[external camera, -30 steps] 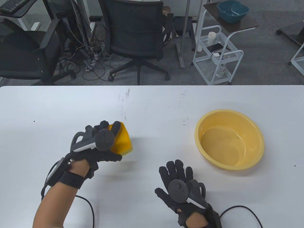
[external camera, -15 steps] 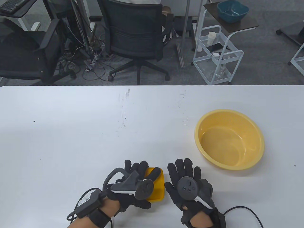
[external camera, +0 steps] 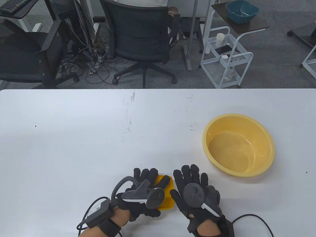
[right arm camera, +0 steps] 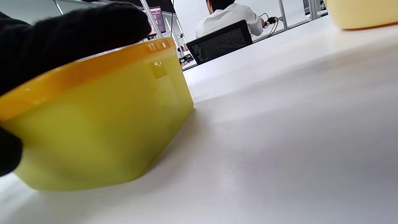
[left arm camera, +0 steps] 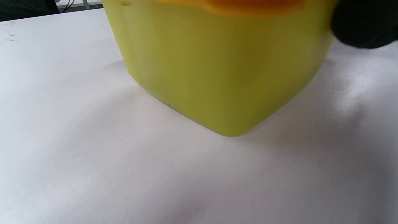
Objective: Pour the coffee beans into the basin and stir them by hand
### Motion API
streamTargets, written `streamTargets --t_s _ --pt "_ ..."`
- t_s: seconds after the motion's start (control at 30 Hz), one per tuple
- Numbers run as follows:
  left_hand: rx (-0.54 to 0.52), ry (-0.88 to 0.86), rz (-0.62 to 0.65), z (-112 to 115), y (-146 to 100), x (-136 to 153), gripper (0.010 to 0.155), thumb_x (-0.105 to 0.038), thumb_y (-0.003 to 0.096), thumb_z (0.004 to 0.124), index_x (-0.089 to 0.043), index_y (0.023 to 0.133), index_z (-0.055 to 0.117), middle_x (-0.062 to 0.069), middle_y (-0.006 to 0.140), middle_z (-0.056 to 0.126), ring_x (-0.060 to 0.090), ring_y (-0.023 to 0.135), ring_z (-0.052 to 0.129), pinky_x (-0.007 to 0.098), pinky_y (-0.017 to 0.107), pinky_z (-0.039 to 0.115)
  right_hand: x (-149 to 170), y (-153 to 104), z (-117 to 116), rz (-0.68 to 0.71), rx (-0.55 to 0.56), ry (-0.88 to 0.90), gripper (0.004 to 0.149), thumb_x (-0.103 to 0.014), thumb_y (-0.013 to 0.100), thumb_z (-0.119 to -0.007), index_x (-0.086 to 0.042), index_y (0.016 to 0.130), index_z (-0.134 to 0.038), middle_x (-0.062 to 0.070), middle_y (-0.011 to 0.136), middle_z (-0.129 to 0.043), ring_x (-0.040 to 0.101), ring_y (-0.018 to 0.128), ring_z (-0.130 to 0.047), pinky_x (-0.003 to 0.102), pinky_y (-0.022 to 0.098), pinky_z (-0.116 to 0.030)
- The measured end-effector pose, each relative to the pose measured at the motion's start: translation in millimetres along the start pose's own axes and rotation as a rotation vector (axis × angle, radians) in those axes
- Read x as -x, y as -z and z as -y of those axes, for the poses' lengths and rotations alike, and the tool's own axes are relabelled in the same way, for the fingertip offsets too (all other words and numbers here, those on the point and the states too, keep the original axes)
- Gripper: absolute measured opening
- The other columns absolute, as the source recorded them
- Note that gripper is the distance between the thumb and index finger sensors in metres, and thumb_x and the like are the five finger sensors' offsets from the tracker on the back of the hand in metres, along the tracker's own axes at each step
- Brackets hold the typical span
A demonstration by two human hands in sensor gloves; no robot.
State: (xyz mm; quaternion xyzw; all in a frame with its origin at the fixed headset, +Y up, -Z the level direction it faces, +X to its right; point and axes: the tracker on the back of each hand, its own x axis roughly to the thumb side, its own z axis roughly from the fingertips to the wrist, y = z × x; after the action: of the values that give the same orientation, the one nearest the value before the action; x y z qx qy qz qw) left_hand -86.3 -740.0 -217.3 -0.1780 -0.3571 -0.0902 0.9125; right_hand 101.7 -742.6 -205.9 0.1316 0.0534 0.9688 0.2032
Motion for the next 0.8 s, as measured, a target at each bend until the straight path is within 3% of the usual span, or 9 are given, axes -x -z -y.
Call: streamTargets --t_s 0.13,0.23,0.37,0.57,0.8 --pt "-0.062 -0.075 0.021 -5.4 -22.0 10.8 0.116 -0.077 0.037 0.07 -0.018 0.103 -0.005 0.033 0.108 -0.002 0.063 0.105 0.015 0.075 0.072 0.024 -0.7 -0.4 0.3 0.004 0.0 -0.004 0.074 -0.058 0.047 -0.053 -0.022 0.105 -0.024 0.011 0.108 -0.009 0.036 0.098 0.009 0.064 0.062 0.0" --pt "-0.117 -0.227 -0.012 -7.1 -51.5 38.8 0.119 -0.076 0.0365 0.072 -0.012 0.102 -0.005 0.032 0.108 -0.003 0.062 0.105 0.013 0.074 0.072 0.024 -2.0 -2.4 2.0 0.021 0.018 -0.002 0.076 -0.059 0.046 -0.053 -0.021 0.105 -0.022 0.011 0.109 -0.009 0.036 0.098 0.009 0.064 0.062 0.0" --pt "-0.096 -0.286 -0.111 16.1 -76.7 69.3 0.122 -0.074 0.035 0.074 -0.005 0.102 -0.002 0.031 0.11 0.002 0.061 0.106 0.014 0.074 0.071 0.023 -14.3 -4.2 3.1 0.083 0.038 -0.025 0.08 -0.062 0.046 -0.053 -0.02 0.105 -0.02 0.012 0.109 -0.009 0.037 0.098 0.008 0.065 0.062 0.0" --pt "-0.015 -0.394 -0.09 57.1 -60.5 79.7 0.12 -0.073 0.0358 0.074 -0.004 0.103 0.003 0.028 0.113 0.009 0.057 0.106 0.012 0.072 0.072 0.022 -63.2 -2.5 -10.5 0.254 0.035 -0.142 0.085 -0.065 0.044 -0.055 -0.014 0.105 -0.025 0.015 0.11 -0.017 0.038 0.101 0.002 0.067 0.063 -0.004" --pt "0.036 -0.503 0.002 64.8 -46.4 73.7 0.113 -0.072 0.0392 0.072 -0.009 0.105 0.005 0.023 0.113 0.006 0.052 0.106 0.005 0.071 0.071 0.018 -98.9 5.4 -38.6 0.34 -0.061 -0.283 0.088 -0.067 0.043 -0.057 -0.012 0.105 -0.027 0.017 0.109 -0.02 0.039 0.101 0.0 0.066 0.065 -0.007"
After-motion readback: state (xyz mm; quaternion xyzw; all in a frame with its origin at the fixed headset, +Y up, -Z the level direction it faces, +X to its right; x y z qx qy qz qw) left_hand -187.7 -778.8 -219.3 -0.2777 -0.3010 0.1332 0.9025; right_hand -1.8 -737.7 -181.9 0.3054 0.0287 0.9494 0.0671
